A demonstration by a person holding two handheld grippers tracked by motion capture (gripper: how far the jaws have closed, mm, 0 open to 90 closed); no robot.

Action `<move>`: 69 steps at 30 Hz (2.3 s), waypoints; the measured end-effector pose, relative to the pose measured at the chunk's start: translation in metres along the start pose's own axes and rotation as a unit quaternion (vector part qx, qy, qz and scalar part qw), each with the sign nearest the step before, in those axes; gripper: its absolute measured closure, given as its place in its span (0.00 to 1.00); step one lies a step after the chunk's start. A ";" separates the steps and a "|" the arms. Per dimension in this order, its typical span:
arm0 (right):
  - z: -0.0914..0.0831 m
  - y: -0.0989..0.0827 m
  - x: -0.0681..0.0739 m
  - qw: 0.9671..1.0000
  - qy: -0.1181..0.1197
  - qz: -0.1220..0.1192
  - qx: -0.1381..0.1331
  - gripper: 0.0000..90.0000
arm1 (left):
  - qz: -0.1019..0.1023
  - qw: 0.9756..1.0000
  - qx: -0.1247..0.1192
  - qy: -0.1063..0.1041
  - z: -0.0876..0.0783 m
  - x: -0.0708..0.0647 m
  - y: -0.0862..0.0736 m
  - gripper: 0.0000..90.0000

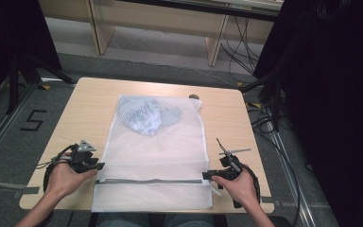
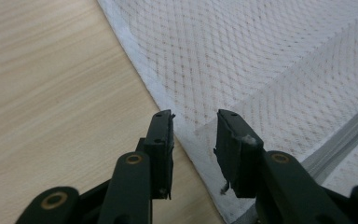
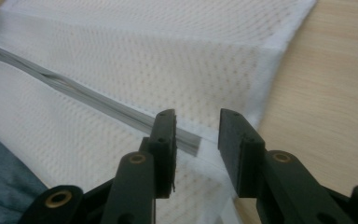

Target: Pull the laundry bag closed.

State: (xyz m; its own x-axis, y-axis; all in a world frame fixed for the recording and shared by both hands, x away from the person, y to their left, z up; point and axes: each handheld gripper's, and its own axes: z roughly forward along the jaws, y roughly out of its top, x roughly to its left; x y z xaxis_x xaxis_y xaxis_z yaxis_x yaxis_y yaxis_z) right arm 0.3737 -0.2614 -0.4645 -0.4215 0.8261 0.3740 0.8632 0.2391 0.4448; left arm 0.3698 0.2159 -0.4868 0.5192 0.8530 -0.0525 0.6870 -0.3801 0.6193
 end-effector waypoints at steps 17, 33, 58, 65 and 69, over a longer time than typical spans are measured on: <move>0.037 0.020 0.051 0.997 0.063 -0.040 0.006 0.77 | -0.046 0.997 0.048 -0.031 0.003 -0.003 -0.001 1.00; 0.080 0.041 0.110 0.986 0.130 -0.104 0.019 0.84 | -0.037 0.995 0.085 -0.027 -0.003 -0.011 0.000 1.00; 0.143 0.063 0.190 0.978 0.166 -0.117 0.041 0.91 | -0.054 0.992 0.108 -0.025 0.002 -0.010 -0.004 1.00; 0.158 0.067 0.205 0.977 0.176 -0.110 0.044 0.89 | -0.053 0.992 0.110 -0.024 0.002 -0.010 -0.004 1.00; 0.164 0.068 0.210 0.977 0.176 -0.110 0.046 0.88 | -0.054 0.992 0.108 -0.027 0.002 -0.009 -0.004 1.00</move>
State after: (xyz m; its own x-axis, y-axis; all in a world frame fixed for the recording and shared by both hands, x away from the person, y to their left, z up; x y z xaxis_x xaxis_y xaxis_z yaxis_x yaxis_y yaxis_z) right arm 0.3896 0.0117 -0.4888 -0.6550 0.5272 0.5413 0.7556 0.4491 0.4769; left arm 0.3637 0.2091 -0.4908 0.4590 0.8748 -0.1552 0.8301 -0.3600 0.4258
